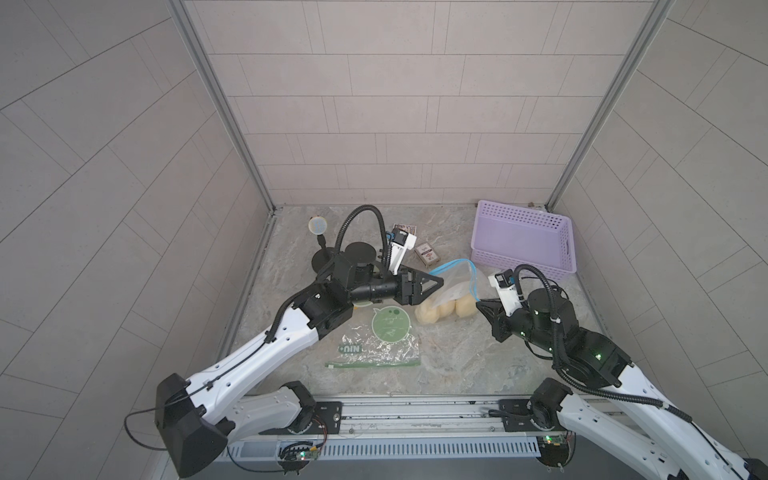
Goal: Open the zip-top bag and take out the pear
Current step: Place the zipper food storage bag at the center of the board.
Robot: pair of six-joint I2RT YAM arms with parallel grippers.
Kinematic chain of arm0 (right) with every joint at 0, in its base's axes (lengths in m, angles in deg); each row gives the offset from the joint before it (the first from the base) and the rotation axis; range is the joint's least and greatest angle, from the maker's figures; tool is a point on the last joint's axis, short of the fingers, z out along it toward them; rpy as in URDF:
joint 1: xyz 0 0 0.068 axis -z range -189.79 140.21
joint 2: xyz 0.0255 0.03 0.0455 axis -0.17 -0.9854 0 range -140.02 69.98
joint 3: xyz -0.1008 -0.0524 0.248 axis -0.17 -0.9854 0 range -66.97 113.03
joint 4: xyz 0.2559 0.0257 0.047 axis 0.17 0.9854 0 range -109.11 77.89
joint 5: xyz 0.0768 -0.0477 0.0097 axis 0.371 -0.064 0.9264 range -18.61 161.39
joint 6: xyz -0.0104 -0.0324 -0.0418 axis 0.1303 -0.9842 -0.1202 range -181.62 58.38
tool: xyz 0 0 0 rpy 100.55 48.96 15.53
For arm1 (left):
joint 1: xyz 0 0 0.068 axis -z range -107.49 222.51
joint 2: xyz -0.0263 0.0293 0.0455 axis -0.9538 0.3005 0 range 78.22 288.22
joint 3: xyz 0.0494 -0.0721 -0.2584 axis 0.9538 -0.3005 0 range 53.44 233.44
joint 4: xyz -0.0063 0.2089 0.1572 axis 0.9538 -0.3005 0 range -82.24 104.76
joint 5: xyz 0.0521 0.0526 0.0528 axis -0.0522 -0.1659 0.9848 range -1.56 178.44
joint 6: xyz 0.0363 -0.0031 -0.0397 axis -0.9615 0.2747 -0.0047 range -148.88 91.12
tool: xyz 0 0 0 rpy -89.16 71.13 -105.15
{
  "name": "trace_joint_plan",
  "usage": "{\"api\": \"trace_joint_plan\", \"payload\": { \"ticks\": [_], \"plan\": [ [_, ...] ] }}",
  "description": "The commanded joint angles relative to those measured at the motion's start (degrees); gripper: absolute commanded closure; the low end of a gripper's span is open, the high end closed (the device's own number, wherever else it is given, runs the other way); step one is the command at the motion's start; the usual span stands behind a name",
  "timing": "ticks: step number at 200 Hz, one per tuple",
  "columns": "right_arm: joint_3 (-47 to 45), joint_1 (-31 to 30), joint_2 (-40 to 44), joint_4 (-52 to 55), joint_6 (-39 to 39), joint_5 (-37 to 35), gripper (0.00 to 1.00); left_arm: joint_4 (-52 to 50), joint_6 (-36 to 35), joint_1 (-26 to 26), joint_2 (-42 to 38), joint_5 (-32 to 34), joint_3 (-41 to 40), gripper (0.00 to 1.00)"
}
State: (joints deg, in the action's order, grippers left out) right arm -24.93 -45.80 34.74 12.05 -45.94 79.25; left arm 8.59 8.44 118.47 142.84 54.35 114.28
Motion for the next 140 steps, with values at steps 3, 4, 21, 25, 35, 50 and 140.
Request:
{"api": "trace_joint_plan", "payload": {
  "ticks": [3, 4, 21, 25, 35, 50, 140],
  "plan": [
    [0.64, -0.29, 0.53, 0.22, 0.71, -0.53, 0.89, -12.49, -2.00, 1.63, 0.40, 6.62, 4.17, 0.32],
    [0.66, -0.29, 0.53, 0.22, 0.73, -0.50, 0.89, -13.09, -2.39, 1.57, 0.41, 6.99, 4.36, 0.32],
    [0.71, -0.22, 0.59, 0.37, 0.75, -0.30, 0.90, -18.95, -4.89, -1.67, -0.42, 9.80, 7.13, 0.31],
    [0.68, -0.24, 0.65, 0.47, 0.83, -0.24, 0.90, -19.67, -5.01, -2.82, -0.70, 9.23, 7.90, 0.31],
    [0.75, -0.28, 0.85, 0.65, 0.87, -0.13, 0.90, -22.96, -6.35, -4.91, -1.40, 9.89, 10.47, 0.31],
    [0.68, -0.21, 1.46, 0.63, 1.02, -0.43, 0.90, -28.39, -9.68, -6.33, -2.03, 12.53, 15.69, 0.30],
    [0.21, -0.20, 1.53, 0.00, 1.24, 0.09, 0.90, -19.17, 7.66, 10.38, -1.16, 6.96, 13.65, 0.30]
  ]
}}
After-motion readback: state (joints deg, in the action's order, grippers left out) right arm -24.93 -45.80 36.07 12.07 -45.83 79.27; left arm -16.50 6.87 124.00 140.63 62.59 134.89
